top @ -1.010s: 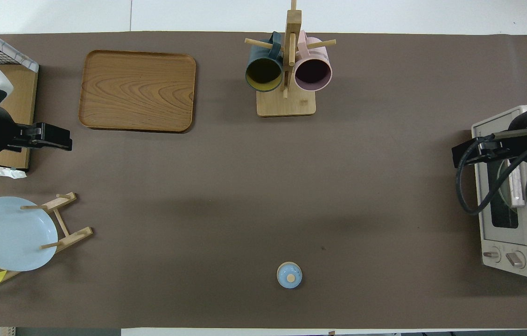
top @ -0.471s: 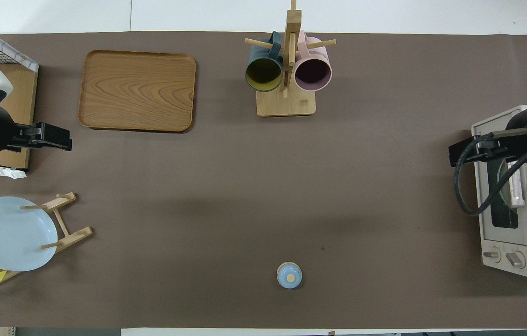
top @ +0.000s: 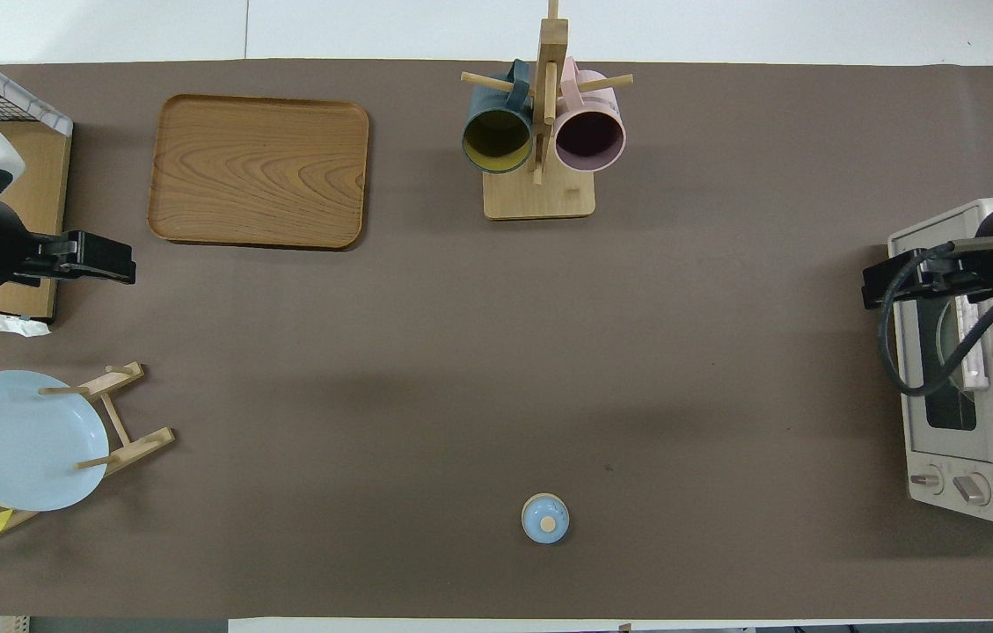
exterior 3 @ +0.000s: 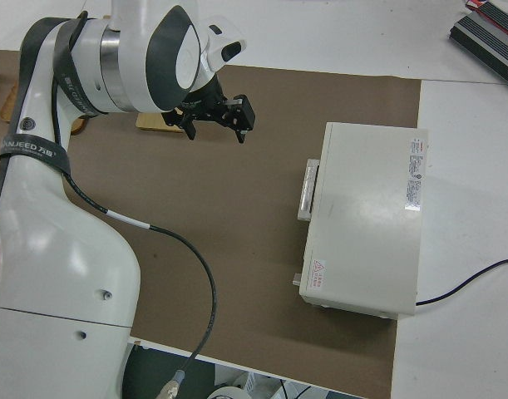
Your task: Put corn in oven
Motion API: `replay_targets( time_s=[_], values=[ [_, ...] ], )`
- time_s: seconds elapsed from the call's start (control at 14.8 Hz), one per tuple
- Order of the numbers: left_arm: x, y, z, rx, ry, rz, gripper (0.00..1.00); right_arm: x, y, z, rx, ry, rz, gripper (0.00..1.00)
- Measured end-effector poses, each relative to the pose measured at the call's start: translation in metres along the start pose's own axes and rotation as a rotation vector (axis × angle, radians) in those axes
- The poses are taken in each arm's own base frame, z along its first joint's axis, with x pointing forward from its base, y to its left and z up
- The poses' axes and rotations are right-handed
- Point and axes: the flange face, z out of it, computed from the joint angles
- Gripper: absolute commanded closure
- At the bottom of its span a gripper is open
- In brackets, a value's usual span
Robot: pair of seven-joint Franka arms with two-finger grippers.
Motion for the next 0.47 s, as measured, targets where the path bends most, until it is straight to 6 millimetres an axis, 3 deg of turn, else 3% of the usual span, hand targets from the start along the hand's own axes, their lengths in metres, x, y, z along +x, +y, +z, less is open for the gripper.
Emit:
replay_targets(
  time_s=[0.47],
  values=[
    [0.0000, 0.0000, 0.0000, 0.000, 0.000, 0.000, 0.00, 0.0001, 0.0033, 0.0003, 0.001, -0.001, 0.006, 0.00]
  ],
)
